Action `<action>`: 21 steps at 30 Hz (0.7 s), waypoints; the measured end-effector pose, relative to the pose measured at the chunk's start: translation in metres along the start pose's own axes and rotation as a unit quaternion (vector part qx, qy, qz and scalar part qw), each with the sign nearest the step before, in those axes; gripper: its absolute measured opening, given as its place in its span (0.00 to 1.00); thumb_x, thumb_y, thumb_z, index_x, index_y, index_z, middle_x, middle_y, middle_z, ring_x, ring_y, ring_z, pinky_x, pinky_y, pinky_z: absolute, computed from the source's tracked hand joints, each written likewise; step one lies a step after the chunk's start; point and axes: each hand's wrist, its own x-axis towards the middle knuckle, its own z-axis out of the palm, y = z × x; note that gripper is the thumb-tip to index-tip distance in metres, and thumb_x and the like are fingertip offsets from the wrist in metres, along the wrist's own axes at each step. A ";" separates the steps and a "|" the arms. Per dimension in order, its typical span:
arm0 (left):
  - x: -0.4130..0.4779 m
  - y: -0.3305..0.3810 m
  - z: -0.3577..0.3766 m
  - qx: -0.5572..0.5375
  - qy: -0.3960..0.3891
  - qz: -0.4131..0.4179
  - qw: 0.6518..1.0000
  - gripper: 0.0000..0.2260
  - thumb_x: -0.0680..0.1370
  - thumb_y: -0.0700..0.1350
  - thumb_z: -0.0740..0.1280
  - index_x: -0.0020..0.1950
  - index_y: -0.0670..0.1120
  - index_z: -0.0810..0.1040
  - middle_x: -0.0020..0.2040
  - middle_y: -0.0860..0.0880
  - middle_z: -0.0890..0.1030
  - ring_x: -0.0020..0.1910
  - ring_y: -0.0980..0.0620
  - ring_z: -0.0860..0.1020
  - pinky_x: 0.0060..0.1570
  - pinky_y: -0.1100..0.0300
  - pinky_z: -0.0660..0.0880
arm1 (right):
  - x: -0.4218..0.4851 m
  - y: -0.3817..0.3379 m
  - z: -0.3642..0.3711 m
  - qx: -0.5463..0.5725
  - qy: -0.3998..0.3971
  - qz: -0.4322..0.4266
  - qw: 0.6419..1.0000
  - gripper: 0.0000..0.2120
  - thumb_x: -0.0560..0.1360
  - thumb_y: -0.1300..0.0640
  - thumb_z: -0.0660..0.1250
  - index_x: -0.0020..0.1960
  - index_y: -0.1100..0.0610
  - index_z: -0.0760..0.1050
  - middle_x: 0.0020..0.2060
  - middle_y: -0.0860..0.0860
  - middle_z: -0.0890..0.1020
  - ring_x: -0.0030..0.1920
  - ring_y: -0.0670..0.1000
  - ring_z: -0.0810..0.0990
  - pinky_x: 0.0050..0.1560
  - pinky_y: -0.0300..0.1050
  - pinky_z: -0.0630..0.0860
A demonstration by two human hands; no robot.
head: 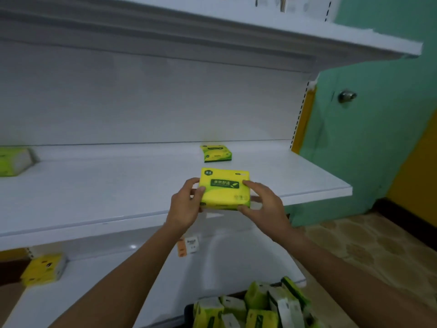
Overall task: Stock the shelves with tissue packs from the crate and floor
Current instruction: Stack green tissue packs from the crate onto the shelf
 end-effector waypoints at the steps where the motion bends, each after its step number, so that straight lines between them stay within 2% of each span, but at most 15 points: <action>1: 0.008 0.001 -0.002 0.005 0.008 -0.009 1.000 0.09 0.80 0.46 0.60 0.58 0.45 0.74 0.49 0.42 0.78 0.36 0.46 0.78 0.35 0.62 0.78 | 0.008 -0.001 0.002 0.016 -0.005 0.006 1.000 0.27 0.69 0.63 0.73 0.66 0.52 0.72 0.63 0.54 0.75 0.57 0.53 0.78 0.58 0.49 0.76; 3: 0.021 0.001 0.000 0.012 -0.004 -0.031 0.999 0.09 0.79 0.50 0.60 0.53 0.47 0.73 0.49 0.43 0.79 0.36 0.48 0.78 0.35 0.64 0.75 | 0.021 0.003 0.006 0.017 -0.022 0.026 0.999 0.24 0.72 0.62 0.70 0.67 0.52 0.71 0.59 0.53 0.78 0.55 0.53 0.79 0.56 0.41 0.74; 4: 0.025 0.000 0.001 0.024 -0.026 -0.038 0.999 0.10 0.78 0.53 0.62 0.54 0.48 0.73 0.49 0.45 0.79 0.40 0.49 0.78 0.38 0.63 0.73 | 0.027 0.009 0.007 0.011 -0.024 0.032 0.999 0.23 0.73 0.62 0.69 0.67 0.52 0.71 0.59 0.53 0.78 0.56 0.53 0.78 0.56 0.39 0.73; 6: 0.034 -0.008 0.006 0.095 -0.077 -0.034 0.992 0.18 0.72 0.54 0.70 0.59 0.49 0.73 0.52 0.49 0.79 0.49 0.51 0.77 0.45 0.61 0.72 | 0.040 0.022 0.009 -0.014 -0.022 0.033 0.999 0.22 0.75 0.61 0.67 0.68 0.54 0.70 0.61 0.53 0.77 0.59 0.53 0.77 0.55 0.36 0.69; 8: 0.044 -0.017 0.011 0.176 -0.091 -0.015 0.980 0.23 0.70 0.51 0.73 0.62 0.47 0.73 0.56 0.49 0.78 0.55 0.51 0.76 0.51 0.61 0.71 | 0.055 0.037 0.010 -0.044 -0.018 0.044 0.998 0.20 0.76 0.61 0.66 0.67 0.56 0.71 0.61 0.54 0.78 0.59 0.54 0.76 0.52 0.33 0.66; 10: 0.058 -0.024 0.021 0.203 -0.067 -0.020 0.977 0.21 0.71 0.50 0.73 0.61 0.45 0.76 0.57 0.47 0.80 0.54 0.50 0.77 0.53 0.59 0.72 | 0.072 0.051 0.011 -0.055 -0.019 0.064 0.996 0.18 0.76 0.60 0.67 0.65 0.57 0.74 0.59 0.56 0.80 0.54 0.53 0.77 0.50 0.34 0.67; 13: 0.081 -0.029 0.039 0.214 -0.033 -0.032 0.976 0.16 0.71 0.50 0.72 0.57 0.45 0.79 0.52 0.47 0.82 0.52 0.49 0.79 0.54 0.57 0.74 | 0.099 0.072 0.014 -0.087 -0.026 0.086 0.992 0.17 0.75 0.56 0.68 0.64 0.55 0.75 0.56 0.55 0.81 0.49 0.54 0.78 0.52 0.42 0.71; 16: 0.098 -0.033 0.056 0.227 -0.008 -0.014 0.974 0.16 0.72 0.51 0.71 0.55 0.46 0.75 0.52 0.49 0.82 0.53 0.47 0.79 0.52 0.55 0.73 | 0.126 0.091 0.019 -0.110 -0.025 0.094 0.989 0.17 0.74 0.57 0.68 0.62 0.56 0.76 0.56 0.56 0.81 0.53 0.58 0.79 0.55 0.46 0.72; 21: 0.113 -0.053 0.068 0.321 -0.065 -0.019 0.945 0.22 0.73 0.59 0.67 0.62 0.51 0.71 0.60 0.53 0.78 0.60 0.49 0.74 0.60 0.55 0.68 | 0.169 0.108 0.030 -0.087 -0.016 0.107 0.990 0.16 0.73 0.63 0.68 0.61 0.60 0.77 0.59 0.59 0.79 0.58 0.58 0.77 0.63 0.45 0.70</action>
